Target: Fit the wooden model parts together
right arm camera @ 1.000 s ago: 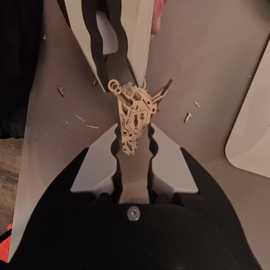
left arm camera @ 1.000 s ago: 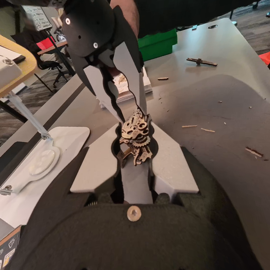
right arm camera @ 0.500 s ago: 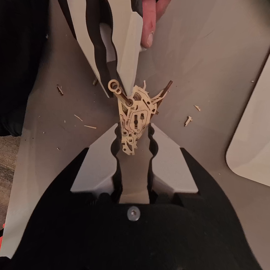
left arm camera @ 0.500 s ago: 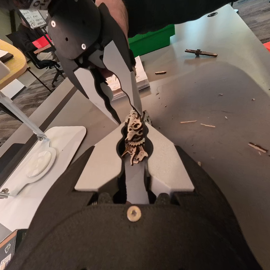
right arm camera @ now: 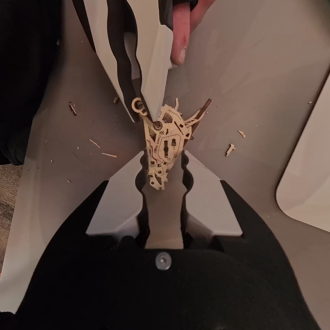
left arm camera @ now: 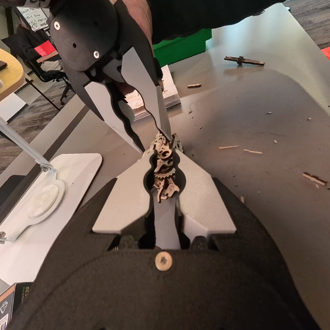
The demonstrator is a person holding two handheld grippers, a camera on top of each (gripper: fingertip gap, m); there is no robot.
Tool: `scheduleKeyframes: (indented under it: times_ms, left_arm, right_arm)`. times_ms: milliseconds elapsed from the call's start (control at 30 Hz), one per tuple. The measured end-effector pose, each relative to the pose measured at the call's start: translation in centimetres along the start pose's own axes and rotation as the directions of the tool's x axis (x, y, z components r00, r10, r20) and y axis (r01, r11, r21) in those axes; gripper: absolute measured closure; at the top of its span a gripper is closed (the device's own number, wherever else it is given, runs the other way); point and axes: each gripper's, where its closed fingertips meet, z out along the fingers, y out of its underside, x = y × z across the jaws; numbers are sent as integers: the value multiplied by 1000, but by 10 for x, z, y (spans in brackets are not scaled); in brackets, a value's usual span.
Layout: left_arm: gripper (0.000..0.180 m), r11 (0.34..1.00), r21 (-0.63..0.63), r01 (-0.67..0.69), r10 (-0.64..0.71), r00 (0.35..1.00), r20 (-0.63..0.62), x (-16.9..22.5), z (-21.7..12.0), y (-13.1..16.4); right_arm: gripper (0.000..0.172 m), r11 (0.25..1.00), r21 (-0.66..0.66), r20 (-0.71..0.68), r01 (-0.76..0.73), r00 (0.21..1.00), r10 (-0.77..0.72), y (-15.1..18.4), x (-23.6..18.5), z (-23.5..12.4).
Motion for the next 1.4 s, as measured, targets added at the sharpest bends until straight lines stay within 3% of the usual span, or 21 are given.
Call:
scheduleKeyframes:
  times_ms: [500,667,900,1400]
  left_arm:
    - [167,999,-26,-34,35,999,16,4,1,1]
    - [167,996,-42,-76,78,996,46,7,-1,3]
    - [168,988,-52,-145,149,983,105,7,-3,1]
    - [168,978,-71,-195,203,972,123,11,-3,1]
  right_arm:
    - [136,996,82,10,-23,1000,22,-4,6,-9]
    - [146,988,141,-25,-68,997,72,-11,22,-8]
    - [147,973,206,-31,-108,993,117,-16,28,0]
    - [148,962,259,-28,-82,995,93,-23,28,1]
